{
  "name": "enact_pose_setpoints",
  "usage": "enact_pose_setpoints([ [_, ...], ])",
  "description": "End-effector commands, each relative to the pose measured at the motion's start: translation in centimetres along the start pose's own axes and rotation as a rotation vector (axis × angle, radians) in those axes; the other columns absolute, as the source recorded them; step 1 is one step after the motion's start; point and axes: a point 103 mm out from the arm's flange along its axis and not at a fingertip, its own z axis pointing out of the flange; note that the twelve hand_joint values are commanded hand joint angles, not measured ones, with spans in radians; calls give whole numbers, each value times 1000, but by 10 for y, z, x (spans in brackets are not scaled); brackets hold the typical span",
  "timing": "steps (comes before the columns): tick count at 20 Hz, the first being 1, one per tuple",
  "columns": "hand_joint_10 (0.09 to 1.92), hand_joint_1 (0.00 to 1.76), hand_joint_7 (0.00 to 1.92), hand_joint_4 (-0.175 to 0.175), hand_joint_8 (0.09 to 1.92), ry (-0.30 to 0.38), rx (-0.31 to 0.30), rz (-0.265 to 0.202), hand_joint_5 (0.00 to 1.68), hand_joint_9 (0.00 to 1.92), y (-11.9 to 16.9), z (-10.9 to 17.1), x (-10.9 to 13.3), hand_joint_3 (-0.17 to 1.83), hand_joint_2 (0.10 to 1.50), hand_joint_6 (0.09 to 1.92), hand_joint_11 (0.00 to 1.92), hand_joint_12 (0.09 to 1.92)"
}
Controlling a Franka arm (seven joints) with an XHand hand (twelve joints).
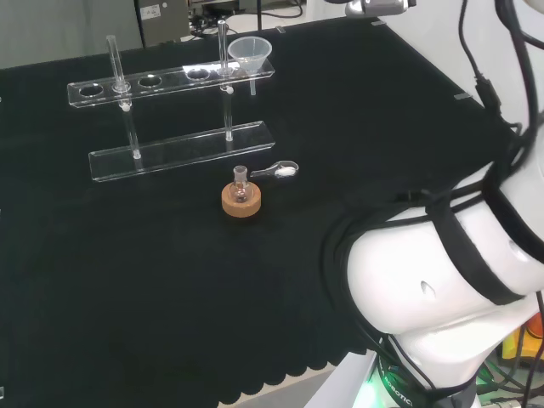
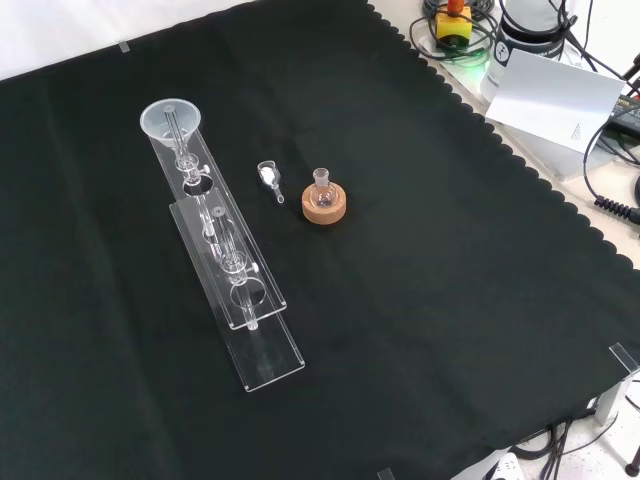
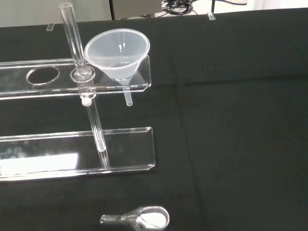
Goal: Pick up the funnel from the transparent funnel stand.
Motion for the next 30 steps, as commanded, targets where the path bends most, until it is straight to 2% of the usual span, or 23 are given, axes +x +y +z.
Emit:
enact_pose_setpoints([
  [1, 673, 0, 9, 8, 251, 10, -7, -18, 117, 85, 51, 4, -12, 363, 1186, 87, 0, 1385],
  [8, 690, 48, 27, 5, 343, -3, 29, -26, 121, 105, 86, 14, -12, 325, 1167, 87, 0, 1400],
  [14, 725, 410, 33, -13, 530, -38, 85, -47, 188, 178, 125, 30, -6, 277, 983, 87, 0, 1417],
  [17, 732, 516, 41, -19, 580, -47, 129, -61, 210, 224, 138, 38, -1, 279, 912, 87, 8, 1425],
  [23, 725, 591, 48, -32, 645, -80, 211, -101, 210, 284, 165, 59, 6, 361, 794, 87, 46, 1435],
  [30, 736, 607, 42, -57, 673, -94, 313, -145, 144, 299, 177, 72, 19, 448, 682, 87, 67, 1437],
])
